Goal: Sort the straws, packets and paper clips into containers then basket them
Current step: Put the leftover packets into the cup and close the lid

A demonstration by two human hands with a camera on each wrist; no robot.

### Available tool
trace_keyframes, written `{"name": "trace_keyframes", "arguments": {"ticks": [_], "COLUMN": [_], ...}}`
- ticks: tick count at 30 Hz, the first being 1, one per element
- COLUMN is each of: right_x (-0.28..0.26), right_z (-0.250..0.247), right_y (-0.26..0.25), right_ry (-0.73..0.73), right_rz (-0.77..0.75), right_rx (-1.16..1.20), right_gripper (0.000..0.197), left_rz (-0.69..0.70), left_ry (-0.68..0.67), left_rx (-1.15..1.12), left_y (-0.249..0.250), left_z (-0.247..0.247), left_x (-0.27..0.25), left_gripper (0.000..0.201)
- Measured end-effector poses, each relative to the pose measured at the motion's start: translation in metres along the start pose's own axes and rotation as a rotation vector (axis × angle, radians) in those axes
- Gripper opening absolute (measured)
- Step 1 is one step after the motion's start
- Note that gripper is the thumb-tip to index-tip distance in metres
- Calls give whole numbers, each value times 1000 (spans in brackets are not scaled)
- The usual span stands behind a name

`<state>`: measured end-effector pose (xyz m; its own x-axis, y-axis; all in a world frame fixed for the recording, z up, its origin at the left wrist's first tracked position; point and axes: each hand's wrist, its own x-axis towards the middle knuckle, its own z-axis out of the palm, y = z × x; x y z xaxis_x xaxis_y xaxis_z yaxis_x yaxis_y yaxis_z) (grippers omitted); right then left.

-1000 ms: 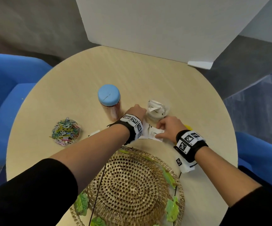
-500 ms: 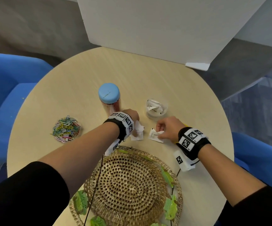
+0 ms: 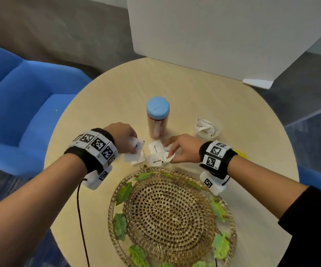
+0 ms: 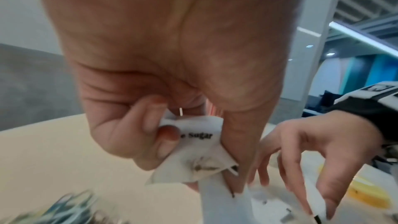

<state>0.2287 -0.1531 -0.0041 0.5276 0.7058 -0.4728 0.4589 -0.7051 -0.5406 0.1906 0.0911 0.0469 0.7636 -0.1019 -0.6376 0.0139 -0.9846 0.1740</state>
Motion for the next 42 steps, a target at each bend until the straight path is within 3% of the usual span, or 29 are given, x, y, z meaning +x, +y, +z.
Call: {"name": "trace_keyframes", "arguments": {"ticks": [6, 8, 11, 14, 19, 25, 28, 31, 35, 39, 42], "right_x": [26, 29, 35, 43, 56, 53, 50, 45, 35, 22, 17], "right_z": [7, 3, 4, 6, 5, 8, 7, 6, 10, 7, 7], "right_y": [-2, -2, 0, -1, -1, 3, 8, 12, 21, 32, 39], "right_ry": [-23, -3, -24, -29, -10, 54, -2, -55, -4, 49, 72], "right_rz": [53, 94, 94, 62, 145, 218, 282, 294, 241, 223, 194], "right_rx": [-146, -153, -144, -168, -185, -54, -66, -84, -45, 106, 185], "right_gripper": [43, 44, 43, 46, 41, 49, 47, 43, 43, 47, 39], "left_rz": [-43, -46, -62, -88, -133, -199, -129, -28, 101, 136, 171], "left_ry": [-91, -121, -123, -103, -63, -133, -123, -117, -23, -78, -115], "left_rx": [-20, -7, 16, 35, 20, -54, -42, -122, -244, -310, -297], "left_y": [-4, 1, 9, 12, 6, -10, -11, 2, 10, 17, 25], "left_z": [20, 28, 34, 34, 46, 66, 67, 44, 40, 46, 49], "left_x": [27, 41, 56, 64, 75, 99, 97, 74, 64, 66, 67], "left_gripper": [44, 36, 45, 29, 40, 42, 50, 38, 39, 58, 51]}}
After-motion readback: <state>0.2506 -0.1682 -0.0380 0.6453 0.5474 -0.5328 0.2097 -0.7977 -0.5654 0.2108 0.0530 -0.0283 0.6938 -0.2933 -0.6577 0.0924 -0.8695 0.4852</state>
